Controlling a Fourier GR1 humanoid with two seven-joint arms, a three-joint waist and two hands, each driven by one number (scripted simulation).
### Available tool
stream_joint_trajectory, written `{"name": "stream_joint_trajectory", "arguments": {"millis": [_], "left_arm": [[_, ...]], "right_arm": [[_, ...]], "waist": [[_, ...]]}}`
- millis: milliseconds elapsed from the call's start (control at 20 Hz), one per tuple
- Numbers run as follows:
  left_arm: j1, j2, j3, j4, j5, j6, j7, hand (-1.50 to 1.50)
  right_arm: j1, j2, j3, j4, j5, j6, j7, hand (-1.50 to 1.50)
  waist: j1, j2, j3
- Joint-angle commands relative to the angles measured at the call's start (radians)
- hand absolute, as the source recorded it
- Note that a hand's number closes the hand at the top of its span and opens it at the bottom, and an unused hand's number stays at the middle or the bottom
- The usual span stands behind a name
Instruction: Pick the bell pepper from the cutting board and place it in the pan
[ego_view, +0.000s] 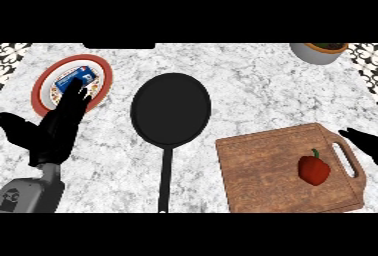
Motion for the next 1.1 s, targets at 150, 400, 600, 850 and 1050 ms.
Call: {"name": "stream_joint_trajectory", "arguments": {"millis": [150, 400, 600, 850, 1050], "left_arm": [[0.027, 0.005, 0.048, -0.016, -0.004, -0.041, 0.011, 0.00], [0.000, -0.044, 0.035, -0.056, -0.062, 0.001, 0.045, 0.00], [0.006, -0.073, 0.018, -0.007, -0.086, -0.004, 0.008, 0.00], [0.023, -0.083, 0.048, -0.023, -0.090, -0.034, 0.015, 0.00], [0.011, -0.089, 0.092, 0.072, -0.064, -0.100, -0.065, 0.00]], "right_arm": [[-0.106, 0.062, 0.018, -0.009, 0.093, 0.115, 0.107, -1.50], [-0.136, 0.222, 0.099, 0.009, 0.191, 0.111, 0.148, -1.50], [-0.170, 0.257, 0.149, 0.203, 0.281, 0.065, 0.077, -1.50], [-0.159, 0.317, 0.115, 0.142, 0.307, 0.138, 0.148, -1.50], [-0.171, 0.365, 0.131, 0.243, 0.401, 0.067, 0.074, -1.50]], "waist": [[-0.004, -0.001, 0.000], [-0.004, -0.002, 0.001], [-0.001, 0.001, 0.001], [-0.008, -0.001, 0.001], [-0.008, 0.000, 0.001]]}}
